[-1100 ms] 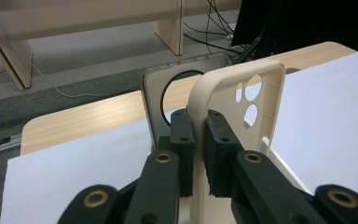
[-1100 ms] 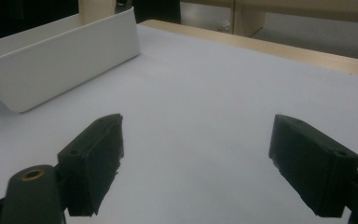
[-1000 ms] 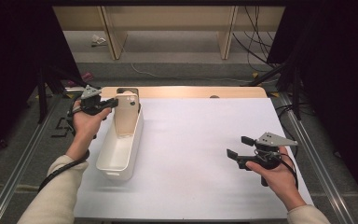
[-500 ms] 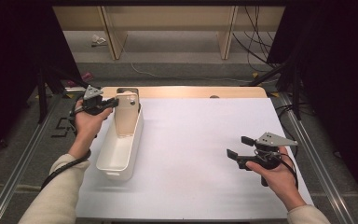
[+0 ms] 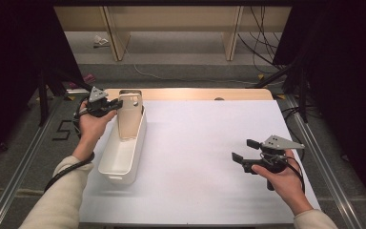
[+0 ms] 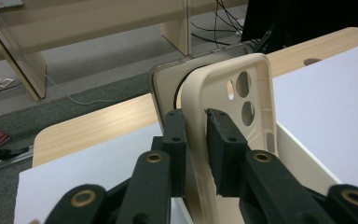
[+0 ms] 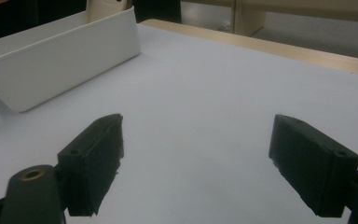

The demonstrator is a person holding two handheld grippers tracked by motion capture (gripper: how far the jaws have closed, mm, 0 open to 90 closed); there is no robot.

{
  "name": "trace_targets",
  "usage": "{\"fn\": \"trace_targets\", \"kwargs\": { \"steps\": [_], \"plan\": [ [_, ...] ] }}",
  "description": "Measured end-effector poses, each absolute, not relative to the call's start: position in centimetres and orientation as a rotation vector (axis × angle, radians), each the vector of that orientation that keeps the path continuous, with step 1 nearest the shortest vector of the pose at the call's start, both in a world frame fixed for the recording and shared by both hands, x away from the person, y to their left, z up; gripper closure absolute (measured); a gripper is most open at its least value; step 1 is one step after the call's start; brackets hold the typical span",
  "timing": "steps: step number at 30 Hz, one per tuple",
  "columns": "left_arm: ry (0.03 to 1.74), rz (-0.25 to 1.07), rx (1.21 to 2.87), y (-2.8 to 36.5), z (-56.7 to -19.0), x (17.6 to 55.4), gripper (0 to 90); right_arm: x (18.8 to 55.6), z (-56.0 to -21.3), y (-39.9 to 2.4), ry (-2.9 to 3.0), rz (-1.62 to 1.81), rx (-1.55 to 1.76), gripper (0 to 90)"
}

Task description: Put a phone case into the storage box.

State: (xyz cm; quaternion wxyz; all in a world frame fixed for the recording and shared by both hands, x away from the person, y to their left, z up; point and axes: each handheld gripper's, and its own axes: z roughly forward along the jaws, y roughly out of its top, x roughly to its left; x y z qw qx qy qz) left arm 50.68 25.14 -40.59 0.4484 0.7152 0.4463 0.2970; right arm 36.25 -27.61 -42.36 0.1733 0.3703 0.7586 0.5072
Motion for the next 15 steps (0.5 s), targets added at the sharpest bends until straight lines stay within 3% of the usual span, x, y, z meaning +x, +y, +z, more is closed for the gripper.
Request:
{"fn": "trace_targets", "kwargs": {
  "steps": [8,15],
  "plan": [
    [1.089,0.775,1.797,24.88,-40.91,50.93,66.9,36.25,-42.34,-27.63,2.150,1.441,1.053,18.5],
    [1.114,0.806,1.772,24.83,-40.29,50.81,51.8,36.26,-42.35,-27.63,2.151,1.443,1.053,18.6]
  ]
}}
